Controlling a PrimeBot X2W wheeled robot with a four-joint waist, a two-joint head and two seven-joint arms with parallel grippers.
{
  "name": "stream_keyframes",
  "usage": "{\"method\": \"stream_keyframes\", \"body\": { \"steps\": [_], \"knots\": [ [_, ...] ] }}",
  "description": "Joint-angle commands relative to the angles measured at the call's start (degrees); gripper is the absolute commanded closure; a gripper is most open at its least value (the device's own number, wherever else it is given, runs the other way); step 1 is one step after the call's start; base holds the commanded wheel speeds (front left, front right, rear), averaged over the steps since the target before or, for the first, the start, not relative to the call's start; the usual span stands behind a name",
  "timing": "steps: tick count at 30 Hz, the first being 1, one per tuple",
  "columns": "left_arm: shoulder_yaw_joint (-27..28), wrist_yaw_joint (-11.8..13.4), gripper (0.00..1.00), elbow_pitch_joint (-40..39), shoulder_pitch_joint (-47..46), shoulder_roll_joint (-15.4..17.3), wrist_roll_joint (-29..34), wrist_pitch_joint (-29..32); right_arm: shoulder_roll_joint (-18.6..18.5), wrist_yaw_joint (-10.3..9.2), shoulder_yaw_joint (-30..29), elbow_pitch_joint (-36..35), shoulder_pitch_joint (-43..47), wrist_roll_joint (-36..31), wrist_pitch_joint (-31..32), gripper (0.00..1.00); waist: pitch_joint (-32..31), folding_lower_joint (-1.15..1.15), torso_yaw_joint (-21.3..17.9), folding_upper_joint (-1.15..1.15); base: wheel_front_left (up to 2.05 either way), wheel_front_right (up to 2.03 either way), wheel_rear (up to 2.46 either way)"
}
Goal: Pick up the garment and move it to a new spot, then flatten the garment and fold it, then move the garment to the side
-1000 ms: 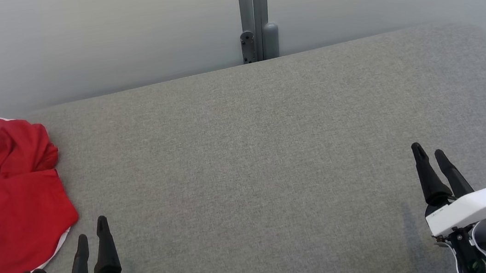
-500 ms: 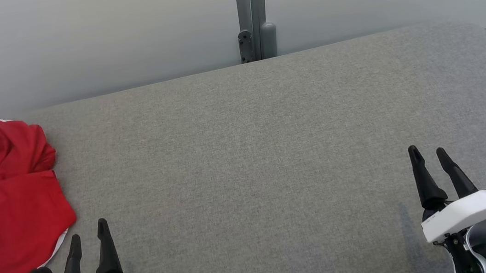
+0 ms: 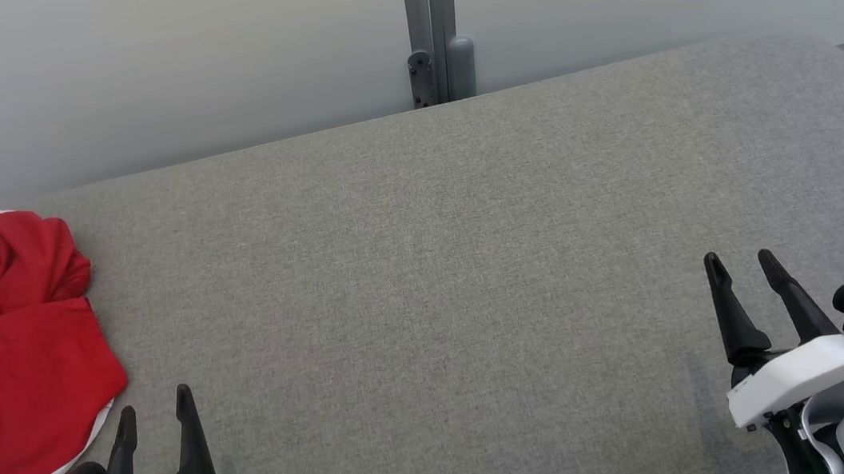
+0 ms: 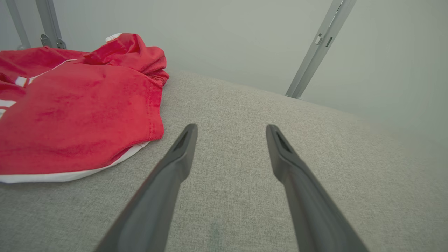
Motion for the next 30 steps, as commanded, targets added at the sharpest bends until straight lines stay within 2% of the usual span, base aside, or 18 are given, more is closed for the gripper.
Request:
{"method": "stream_keyframes", "body": {
  "steps": [1, 30],
  "knots": [
    [0.0, 0.1, 0.00, -0.5, 0.3, 0.6, 1.7, -0.5, -0.4, 0.03, 0.1, -0.6, 0.0, -1.7, -0.6, 0.00, 0.0, 0.00, 0.0, 0.00, 0.00, 0.00, 0.00],
    [0.9, 1.2, 0.00, 0.6, 1.5, 0.8, 15.3, -4.0, -0.4, 0.03, 0.0, -0.3, 1.2, -12.7, -4.1, 0.00, -0.2, 0.00, 0.8, 0.00, 0.00, 0.00, 0.00]
  ]
}}
